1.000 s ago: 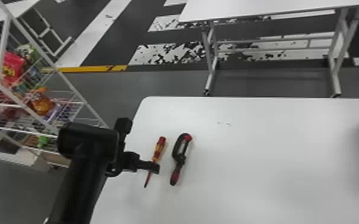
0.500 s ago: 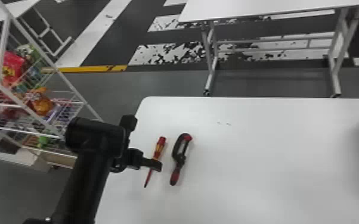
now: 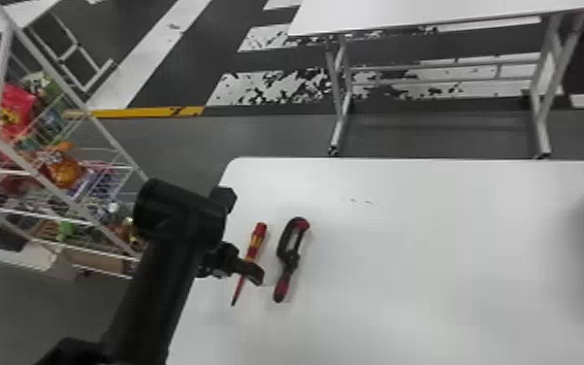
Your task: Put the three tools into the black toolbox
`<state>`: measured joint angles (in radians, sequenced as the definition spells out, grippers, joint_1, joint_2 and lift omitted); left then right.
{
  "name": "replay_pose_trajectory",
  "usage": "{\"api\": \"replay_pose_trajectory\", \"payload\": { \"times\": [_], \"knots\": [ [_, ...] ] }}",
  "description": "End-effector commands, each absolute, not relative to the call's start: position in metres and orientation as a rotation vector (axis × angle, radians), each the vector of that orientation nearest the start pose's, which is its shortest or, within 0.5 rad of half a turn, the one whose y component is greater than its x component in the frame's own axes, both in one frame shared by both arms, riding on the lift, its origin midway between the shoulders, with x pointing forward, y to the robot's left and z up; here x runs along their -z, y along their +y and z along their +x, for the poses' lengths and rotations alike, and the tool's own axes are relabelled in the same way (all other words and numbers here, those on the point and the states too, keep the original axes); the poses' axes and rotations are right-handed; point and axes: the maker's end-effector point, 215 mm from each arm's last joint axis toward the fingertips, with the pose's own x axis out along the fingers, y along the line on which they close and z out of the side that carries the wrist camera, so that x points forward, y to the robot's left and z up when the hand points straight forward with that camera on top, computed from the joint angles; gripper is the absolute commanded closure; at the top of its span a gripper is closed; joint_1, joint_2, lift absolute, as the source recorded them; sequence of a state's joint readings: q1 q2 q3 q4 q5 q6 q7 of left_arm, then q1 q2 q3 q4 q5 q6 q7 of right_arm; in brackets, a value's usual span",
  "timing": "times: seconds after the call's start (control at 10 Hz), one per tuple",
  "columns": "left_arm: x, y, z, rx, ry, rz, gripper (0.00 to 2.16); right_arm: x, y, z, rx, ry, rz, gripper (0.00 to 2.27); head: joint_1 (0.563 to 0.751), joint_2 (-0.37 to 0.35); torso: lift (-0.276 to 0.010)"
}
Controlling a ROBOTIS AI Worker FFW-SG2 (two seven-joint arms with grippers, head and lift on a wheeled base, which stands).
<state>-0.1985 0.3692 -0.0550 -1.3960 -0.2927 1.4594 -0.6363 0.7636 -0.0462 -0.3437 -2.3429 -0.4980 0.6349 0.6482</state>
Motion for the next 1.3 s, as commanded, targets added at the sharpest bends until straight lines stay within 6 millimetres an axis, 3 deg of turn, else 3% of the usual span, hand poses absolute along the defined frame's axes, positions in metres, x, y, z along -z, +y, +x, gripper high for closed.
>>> {"api": "replay_pose_trajectory", "payload": {
  "times": [0.0, 0.2, 0.4, 0.6, 0.8, 0.9, 1.0, 1.2],
  "knots": [
    [0.5832, 0.4129, 0.3798, 0.009, 1.478, 0.078, 0.19, 0.3813, -0.2077, 0.3128, -0.499, 0.442, 0.450, 0.08, 0.695, 0.334, -0.051],
    [0.5838, 0.4154, 0.3791, 0.000, 1.482, 0.096, 0.21, 0.3803, -0.2092, 0.3139, -0.498, 0.438, 0.456, 0.08, 0.695, 0.334, -0.051],
    [0.5859, 0.4155, 0.3781, -0.003, 1.485, 0.098, 0.65, 0.3813, -0.2103, 0.3135, -0.494, 0.440, 0.459, 0.08, 0.695, 0.334, -0.051],
    [0.5881, 0.4178, 0.3799, -0.007, 1.471, 0.117, 1.28, 0.3813, -0.2110, 0.3135, -0.493, 0.440, 0.459, 0.08, 0.695, 0.331, -0.051],
    [0.5903, 0.4181, 0.3787, -0.003, 1.462, 0.126, 1.51, 0.3819, -0.2092, 0.3138, -0.496, 0.444, 0.461, 0.08, 0.695, 0.326, -0.051],
    [0.5903, 0.4184, 0.3791, -0.006, 1.457, 0.133, 1.74, 0.3814, -0.2089, 0.3150, -0.496, 0.442, 0.459, 0.08, 0.695, 0.325, -0.051],
    [0.5895, 0.4184, 0.3782, -0.006, 1.456, 0.135, 1.74, 0.3827, -0.2092, 0.3154, -0.496, 0.445, 0.459, 0.08, 0.695, 0.326, -0.051],
    [0.5899, 0.4172, 0.3732, -0.006, 1.454, 0.130, 2.03, 0.3838, -0.2081, 0.3159, -0.497, 0.446, 0.463, 0.08, 0.695, 0.325, -0.051]
  ]
}}
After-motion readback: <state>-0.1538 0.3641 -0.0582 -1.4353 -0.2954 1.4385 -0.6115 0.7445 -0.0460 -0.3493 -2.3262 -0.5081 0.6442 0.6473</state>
